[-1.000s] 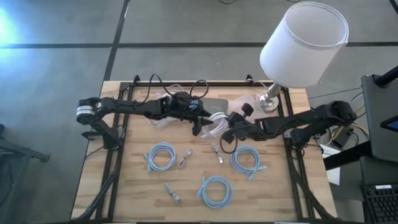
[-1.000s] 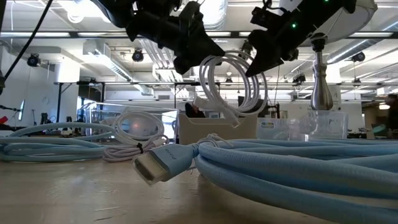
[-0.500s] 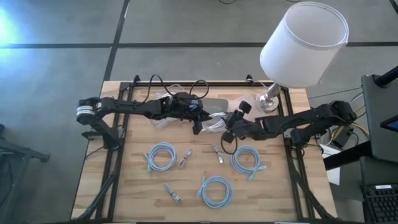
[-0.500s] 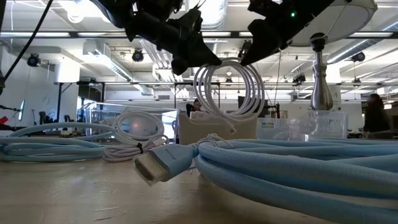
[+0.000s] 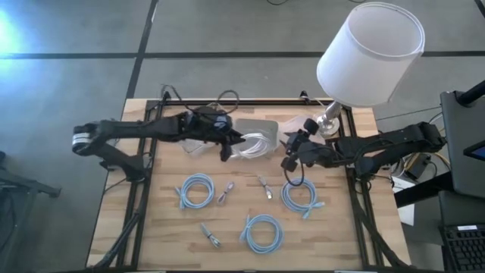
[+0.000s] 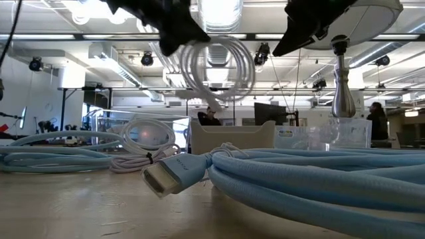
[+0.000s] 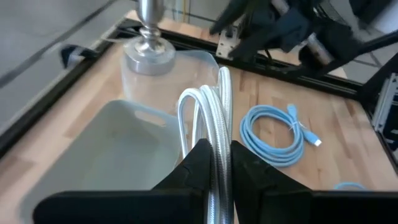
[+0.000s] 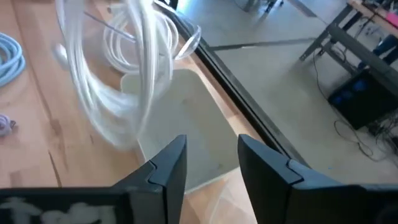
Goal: Pick & Place USB Port
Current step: Put the white HDMI cable into the left transparent bin
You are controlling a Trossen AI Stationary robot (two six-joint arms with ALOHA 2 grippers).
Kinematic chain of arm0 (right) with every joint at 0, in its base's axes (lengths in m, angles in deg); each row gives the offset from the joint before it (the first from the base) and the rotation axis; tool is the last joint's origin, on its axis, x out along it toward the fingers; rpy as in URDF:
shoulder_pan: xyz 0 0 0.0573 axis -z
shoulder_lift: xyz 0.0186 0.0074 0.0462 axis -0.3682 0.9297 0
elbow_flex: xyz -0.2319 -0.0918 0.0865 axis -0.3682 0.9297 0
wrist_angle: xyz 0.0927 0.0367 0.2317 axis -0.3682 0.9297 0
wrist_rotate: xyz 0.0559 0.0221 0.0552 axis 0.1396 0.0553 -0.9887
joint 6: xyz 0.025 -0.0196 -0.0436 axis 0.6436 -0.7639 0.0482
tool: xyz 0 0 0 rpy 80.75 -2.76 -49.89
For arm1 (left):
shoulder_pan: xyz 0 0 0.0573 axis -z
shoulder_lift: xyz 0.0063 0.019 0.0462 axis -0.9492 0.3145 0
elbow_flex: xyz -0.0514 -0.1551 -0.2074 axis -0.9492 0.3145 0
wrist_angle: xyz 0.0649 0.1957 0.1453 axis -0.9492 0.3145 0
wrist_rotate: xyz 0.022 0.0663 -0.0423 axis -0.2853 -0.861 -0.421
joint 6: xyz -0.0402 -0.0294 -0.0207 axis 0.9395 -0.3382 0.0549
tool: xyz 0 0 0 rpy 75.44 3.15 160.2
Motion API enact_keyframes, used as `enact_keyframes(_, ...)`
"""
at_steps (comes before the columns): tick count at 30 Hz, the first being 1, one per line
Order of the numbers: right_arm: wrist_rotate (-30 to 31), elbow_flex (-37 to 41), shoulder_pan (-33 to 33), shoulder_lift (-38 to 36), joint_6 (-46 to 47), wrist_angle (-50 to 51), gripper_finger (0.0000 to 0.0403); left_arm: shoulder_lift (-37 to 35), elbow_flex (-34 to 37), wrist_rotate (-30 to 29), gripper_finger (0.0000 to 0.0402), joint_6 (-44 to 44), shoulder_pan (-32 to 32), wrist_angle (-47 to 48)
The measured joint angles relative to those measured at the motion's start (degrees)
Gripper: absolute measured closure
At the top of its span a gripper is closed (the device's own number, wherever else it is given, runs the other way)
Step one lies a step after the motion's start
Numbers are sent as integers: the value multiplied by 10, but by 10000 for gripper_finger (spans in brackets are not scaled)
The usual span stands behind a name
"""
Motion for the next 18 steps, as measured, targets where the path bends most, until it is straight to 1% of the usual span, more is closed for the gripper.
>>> enact_keyframes(5,-1,2,0,5,4,8,275,-80,0,-63,359,3,0,91)
enact_keyframes(10,-1,6,0,8,3,8,277,-143,0,-151,359,-5,0,174)
enact_keyframes(15,-1,10,0,8,3,7,270,-170,7,-259,359,-10,-1,244)
enact_keyframes(16,-1,10,0,8,3,6,269,-173,15,-274,359,-11,-3,248)
enact_keyframes(18,-1,13,0,8,3,6,268,-177,37,-278,360,-5,-12,247)
